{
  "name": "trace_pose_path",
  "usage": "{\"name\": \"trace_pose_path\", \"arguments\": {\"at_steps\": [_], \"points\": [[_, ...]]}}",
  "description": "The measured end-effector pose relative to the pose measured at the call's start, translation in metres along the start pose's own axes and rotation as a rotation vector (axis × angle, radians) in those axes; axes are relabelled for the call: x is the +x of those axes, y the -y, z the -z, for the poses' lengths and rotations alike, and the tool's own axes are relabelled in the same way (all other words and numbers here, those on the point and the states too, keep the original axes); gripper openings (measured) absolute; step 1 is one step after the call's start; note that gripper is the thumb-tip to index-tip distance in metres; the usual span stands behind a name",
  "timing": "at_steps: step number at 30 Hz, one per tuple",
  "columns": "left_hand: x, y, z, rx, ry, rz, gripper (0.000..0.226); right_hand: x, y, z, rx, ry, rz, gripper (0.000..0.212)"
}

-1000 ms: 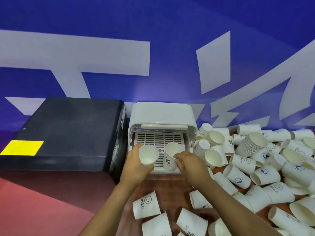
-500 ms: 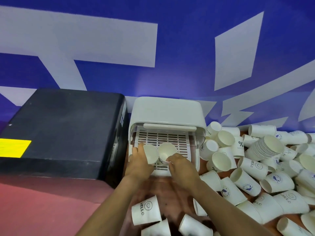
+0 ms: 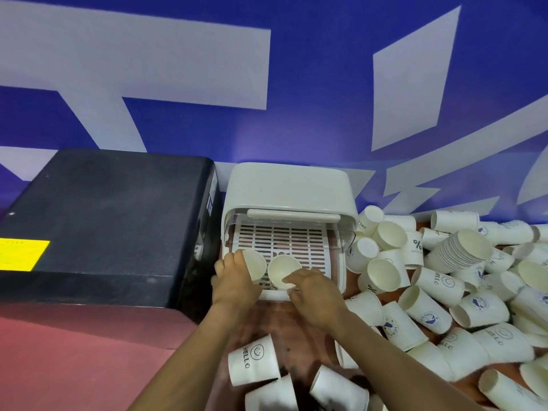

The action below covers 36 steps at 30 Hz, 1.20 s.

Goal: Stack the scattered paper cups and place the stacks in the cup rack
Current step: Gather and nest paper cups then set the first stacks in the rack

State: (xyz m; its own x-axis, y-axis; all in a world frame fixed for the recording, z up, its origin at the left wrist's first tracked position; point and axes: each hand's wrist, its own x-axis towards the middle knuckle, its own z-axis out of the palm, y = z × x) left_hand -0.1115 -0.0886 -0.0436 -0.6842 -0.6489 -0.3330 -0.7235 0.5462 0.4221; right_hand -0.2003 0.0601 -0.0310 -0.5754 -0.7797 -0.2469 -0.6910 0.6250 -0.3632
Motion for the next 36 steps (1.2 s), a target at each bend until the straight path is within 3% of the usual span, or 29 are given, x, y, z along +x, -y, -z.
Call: {"name": "trace_pose_path", "arguments": {"at_steps": [6, 11, 15, 18, 25, 36], "points": [[-0.031, 0.009, 0.014, -0.097, -0.04, -0.176, 0.071, -0.036, -0.014, 0.011, 0.072, -0.141, 0.04, 0.032], [-0.091, 0.025, -0.002, -0.121, -0.141, -0.336, 0.054, -0.088, -0.021, 0.004, 0.059, -0.151, 0.039, 0.023], [-0.119, 0.036, -0.022, -0.031, 0.034, -0.312, 0.047, -0.122, -0.02, -0.006, 0.03, -0.033, -0.024, 0.025], [-0.127, 0.035, -0.027, 0.043, 0.165, -0.26, 0.049, -0.137, -0.021, -0.011, -0.132, 0.103, -0.072, 0.04], [-0.117, 0.033, -0.039, 0.218, 0.301, -0.204, 0.065, -0.163, -0.027, -0.026, -0.446, 0.306, -0.16, 0.067], [-0.117, 0.041, -0.043, 0.135, 0.318, -0.189, 0.077, -0.167, -0.029, -0.032, -0.285, 0.242, -0.204, 0.068]]}}
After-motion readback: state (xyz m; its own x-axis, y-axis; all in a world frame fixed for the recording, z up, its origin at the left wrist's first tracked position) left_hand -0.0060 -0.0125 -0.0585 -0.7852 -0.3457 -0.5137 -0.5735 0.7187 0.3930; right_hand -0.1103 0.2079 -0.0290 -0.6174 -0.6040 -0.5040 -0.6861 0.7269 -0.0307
